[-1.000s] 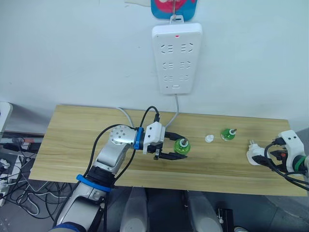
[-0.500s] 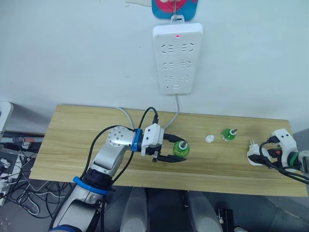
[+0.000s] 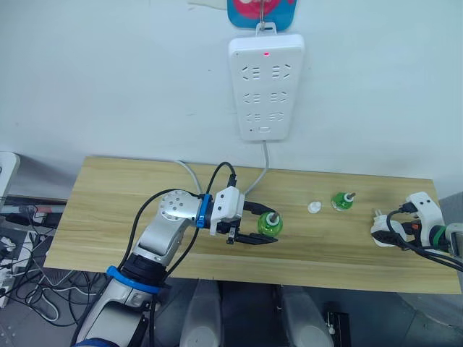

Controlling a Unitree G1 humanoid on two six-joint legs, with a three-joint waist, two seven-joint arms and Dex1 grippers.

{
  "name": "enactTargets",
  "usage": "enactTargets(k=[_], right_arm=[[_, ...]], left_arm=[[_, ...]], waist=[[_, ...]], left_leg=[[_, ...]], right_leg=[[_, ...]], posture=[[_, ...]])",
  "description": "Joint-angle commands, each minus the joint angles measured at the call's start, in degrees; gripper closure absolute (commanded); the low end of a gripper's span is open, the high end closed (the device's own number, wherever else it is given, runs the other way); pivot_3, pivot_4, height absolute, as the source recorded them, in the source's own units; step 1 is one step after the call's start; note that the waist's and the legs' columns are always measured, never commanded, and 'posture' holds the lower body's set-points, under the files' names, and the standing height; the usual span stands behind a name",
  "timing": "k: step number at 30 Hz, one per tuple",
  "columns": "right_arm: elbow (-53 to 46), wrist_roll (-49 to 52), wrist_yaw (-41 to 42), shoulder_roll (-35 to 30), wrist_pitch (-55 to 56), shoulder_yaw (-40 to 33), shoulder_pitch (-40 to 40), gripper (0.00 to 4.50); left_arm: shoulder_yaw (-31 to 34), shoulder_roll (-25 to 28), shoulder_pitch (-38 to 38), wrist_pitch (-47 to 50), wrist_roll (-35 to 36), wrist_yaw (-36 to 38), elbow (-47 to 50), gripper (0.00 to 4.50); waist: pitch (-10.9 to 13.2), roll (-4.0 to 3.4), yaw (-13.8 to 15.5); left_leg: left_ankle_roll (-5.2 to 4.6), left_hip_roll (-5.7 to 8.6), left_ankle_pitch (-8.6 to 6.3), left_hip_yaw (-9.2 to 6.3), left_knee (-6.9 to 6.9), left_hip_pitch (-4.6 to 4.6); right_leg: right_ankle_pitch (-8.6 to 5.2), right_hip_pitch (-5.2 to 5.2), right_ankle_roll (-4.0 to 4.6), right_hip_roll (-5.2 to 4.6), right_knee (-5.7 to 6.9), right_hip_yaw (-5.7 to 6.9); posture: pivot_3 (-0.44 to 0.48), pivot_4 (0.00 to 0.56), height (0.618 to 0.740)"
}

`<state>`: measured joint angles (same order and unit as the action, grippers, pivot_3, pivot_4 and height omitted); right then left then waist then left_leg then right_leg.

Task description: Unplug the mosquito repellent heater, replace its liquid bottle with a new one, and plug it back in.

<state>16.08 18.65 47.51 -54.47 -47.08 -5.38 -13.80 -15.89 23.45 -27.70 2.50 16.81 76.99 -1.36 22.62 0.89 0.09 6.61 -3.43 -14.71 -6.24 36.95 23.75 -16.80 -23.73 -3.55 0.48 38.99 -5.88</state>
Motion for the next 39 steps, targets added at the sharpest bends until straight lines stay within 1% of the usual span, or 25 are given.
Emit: enactTargets(k=[1,15,18,19,20,21,22,25,27,28,30,32,34,36,39], right_arm=[[-0.1,-0.5,0.9,-0.2,-0.5,-0.1,0.8,0.01],[0.7,-2.1,0.9,1.3,0.0,0.2,0.3,0.01],[0.8,-2.0,1.2,1.2,-0.1,-0.1,0.4,0.59],[0.8,-2.0,1.3,1.2,-0.1,-0.1,0.4,0.94],[0.6,-1.9,1.3,1.1,-0.2,-0.2,0.5,1.26],[0.3,-1.9,1.4,1.1,-0.3,-0.4,0.6,1.40],[0.0,-1.7,1.4,1.0,-0.6,-0.6,0.7,1.50],[-1.0,-0.8,1.3,0.6,-1.9,-2.2,1.2,1.50],[-3.0,0.7,0.9,0.2,-4.4,-4.5,1.7,1.50],[-4.6,1.3,0.9,-0.1,-5.5,-5.5,2.3,1.50],[-11.1,3.8,0.9,-0.6,-9.2,-8.6,4.6,1.50],[-20.6,7.4,1.5,-1.3,-14.1,-12.6,7.8,1.50],[-31.2,13.1,0.6,0.0,-22.6,-18.5,9.6,1.50],[-41.7,18.5,-1.1,2.6,-29.4,-24.0,10.4,1.50],[-53.7,24.3,-5.5,10.1,-40.0,-30.7,7.4,1.50]], left_arm=[[-0.4,0.0,0.2,-0.1,1.2,0.3,2.0,2.24],[-0.4,0.3,0.1,0.0,0.8,0.1,1.9,2.24],[-0.4,0.2,0.0,0.1,0.7,0.1,2.0,2.24],[-0.4,0.2,0.0,0.1,0.7,0.1,2.0,2.24],[-0.4,0.2,0.0,0.1,0.7,0.1,2.0,2.24],[-0.4,0.2,0.1,0.1,0.8,0.1,2.0,2.24],[-0.4,0.2,0.0,0.1,0.8,0.1,2.0,2.24],[-0.5,0.2,0.1,-0.1,0.7,0.1,1.8,2.24],[-0.6,0.2,0.1,-0.3,0.5,0.0,1.6,2.24],[-0.7,0.1,0.2,-0.5,0.4,0.0,1.5,2.24],[-0.8,-0.1,0.0,-0.9,0.0,-0.3,1.1,2.24],[-0.8,-0.4,-0.6,-1.1,-0.5,-0.8,0.6,2.24],[-0.8,-0.3,-1.3,-1.2,-1.1,-1.1,0.1,2.24],[-0.7,0.3,-1.9,-1.4,-1.7,-1.2,-0.1,2.24],[-0.9,1.9,-2.6,-1.1,-3.0,-1.3,-0.4,2.24]], waist=[[0.0,0.00,0.0],[0.0,0.01,0.0],[0.0,0.02,0.0],[0.0,0.02,0.1],[0.1,0.13,0.1],[0.2,0.32,0.1],[0.3,0.35,0.1],[0.3,0.36,0.0],[0.3,0.31,0.1],[0.4,0.23,0.1],[0.4,0.20,0.2],[0.4,0.12,0.4],[0.4,0.10,0.5],[0.4,0.11,0.4],[0.3,0.14,0.4]], left_leg=[[0.00,0.00,0.00,0.00,0.00,0.00],[0.00,0.00,0.00,0.00,0.00,0.00],[0.00,0.00,0.00,0.00,0.00,0.00],[0.00,0.00,0.00,0.00,0.00,0.00],[0.00,0.00,0.00,0.00,0.00,0.00],[0.00,0.00,0.00,-0.01,0.00,-0.09],[0.00,-0.01,0.00,-0.01,-0.01,-0.21],[0.00,-0.01,0.00,0.00,-0.02,-0.23],[0.00,-0.01,0.00,0.00,-0.02,-0.24],[0.00,-0.01,0.00,0.00,-0.02,-0.23],[0.00,-0.01,0.00,0.00,-0.02,-0.23],[0.01,0.00,0.00,0.00,-0.02,-0.21],[0.01,-0.01,0.00,-0.03,-0.02,-0.21],[0.01,-0.01,0.00,-0.03,-0.02,-0.21],[0.02,-0.03,0.00,-0.13,-0.03,-0.19]], right_leg=[[0.00,0.00,0.00,0.00,0.00,0.00],[0.00,0.01,0.00,0.00,0.00,0.00],[0.00,0.01,0.00,0.00,0.00,0.00],[0.00,0.01,0.00,0.00,0.00,0.00],[0.00,0.01,0.00,0.00,0.00,0.00],[0.00,0.09,0.00,0.00,-0.01,0.01],[0.00,0.20,-0.01,0.01,-0.01,0.01],[-0.01,0.22,-0.02,0.01,-0.02,-0.01],[-0.01,0.22,-0.01,0.01,-0.01,0.00],[-0.01,0.22,-0.01,0.01,-0.01,0.00],[-0.01,0.22,-0.01,0.00,-0.01,-0.01],[0.00,0.21,-0.01,0.00,-0.01,0.00],[0.00,0.22,-0.01,0.00,-0.02,0.01],[0.00,0.22,-0.01,0.00,0.00,0.01],[0.00,0.25,-0.01,0.01,-0.02,0.11]], posture=[[0.125,0.444,0.740],[0.128,0.445,0.740],[0.135,0.448,0.740],[0.135,0.448,0.740],[0.135,0.448,0.740],[0.135,0.448,0.740],[0.135,0.448,0.740],[0.130,0.442,0.740],[0.127,0.439,0.740],[0.124,0.433,0.740],[0.120,0.422,0.740],[0.119,0.419,0.740],[0.115,0.414,0.740],[0.110,0.409,0.740],[0.094,0.395,0.740]])
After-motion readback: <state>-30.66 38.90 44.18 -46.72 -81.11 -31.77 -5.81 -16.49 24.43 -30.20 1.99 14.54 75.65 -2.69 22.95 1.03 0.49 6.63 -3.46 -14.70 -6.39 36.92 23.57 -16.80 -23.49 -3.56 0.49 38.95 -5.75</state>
